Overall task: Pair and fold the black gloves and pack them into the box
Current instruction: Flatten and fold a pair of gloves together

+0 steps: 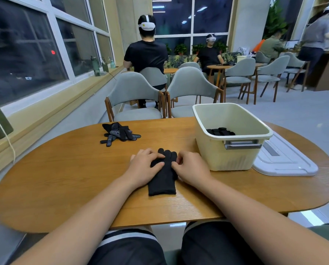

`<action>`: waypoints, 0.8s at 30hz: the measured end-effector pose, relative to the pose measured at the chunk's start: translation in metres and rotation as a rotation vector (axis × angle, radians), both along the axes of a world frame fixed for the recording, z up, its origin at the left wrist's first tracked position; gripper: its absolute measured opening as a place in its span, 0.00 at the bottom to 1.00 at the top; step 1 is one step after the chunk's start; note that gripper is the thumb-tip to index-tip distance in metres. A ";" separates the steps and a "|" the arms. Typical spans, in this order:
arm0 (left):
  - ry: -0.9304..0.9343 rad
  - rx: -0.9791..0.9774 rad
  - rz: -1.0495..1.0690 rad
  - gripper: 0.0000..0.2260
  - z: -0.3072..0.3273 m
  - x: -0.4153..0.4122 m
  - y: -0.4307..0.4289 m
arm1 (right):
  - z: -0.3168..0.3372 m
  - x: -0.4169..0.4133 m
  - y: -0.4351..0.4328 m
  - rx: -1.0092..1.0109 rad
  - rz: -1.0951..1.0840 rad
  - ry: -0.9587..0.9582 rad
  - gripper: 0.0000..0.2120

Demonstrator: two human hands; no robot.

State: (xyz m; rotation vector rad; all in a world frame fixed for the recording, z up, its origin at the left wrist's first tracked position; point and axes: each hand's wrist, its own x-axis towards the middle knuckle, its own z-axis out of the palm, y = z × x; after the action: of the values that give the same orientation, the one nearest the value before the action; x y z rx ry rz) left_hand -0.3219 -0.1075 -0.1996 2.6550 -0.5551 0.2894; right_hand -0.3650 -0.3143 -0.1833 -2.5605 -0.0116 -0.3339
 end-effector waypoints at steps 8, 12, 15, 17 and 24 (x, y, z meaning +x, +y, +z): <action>-0.009 0.024 0.016 0.16 -0.001 -0.002 -0.001 | 0.000 0.001 0.003 0.060 -0.028 0.049 0.06; -0.012 0.026 0.019 0.16 -0.001 -0.002 -0.002 | -0.003 0.000 0.001 0.081 -0.009 0.023 0.07; -0.026 0.014 0.023 0.16 -0.001 -0.002 -0.002 | -0.005 -0.002 0.003 0.011 -0.035 -0.009 0.11; -0.029 0.005 0.024 0.16 -0.001 -0.002 -0.001 | -0.004 -0.004 0.006 -0.046 -0.048 -0.022 0.14; -0.044 -0.035 0.013 0.15 0.000 -0.004 -0.001 | -0.005 -0.002 0.003 0.019 -0.017 0.001 0.10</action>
State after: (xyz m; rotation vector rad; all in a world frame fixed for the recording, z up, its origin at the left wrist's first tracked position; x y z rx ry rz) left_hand -0.3254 -0.1082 -0.2001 2.6250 -0.5412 0.3589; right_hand -0.3674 -0.3110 -0.1885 -2.5432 0.0131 -0.3379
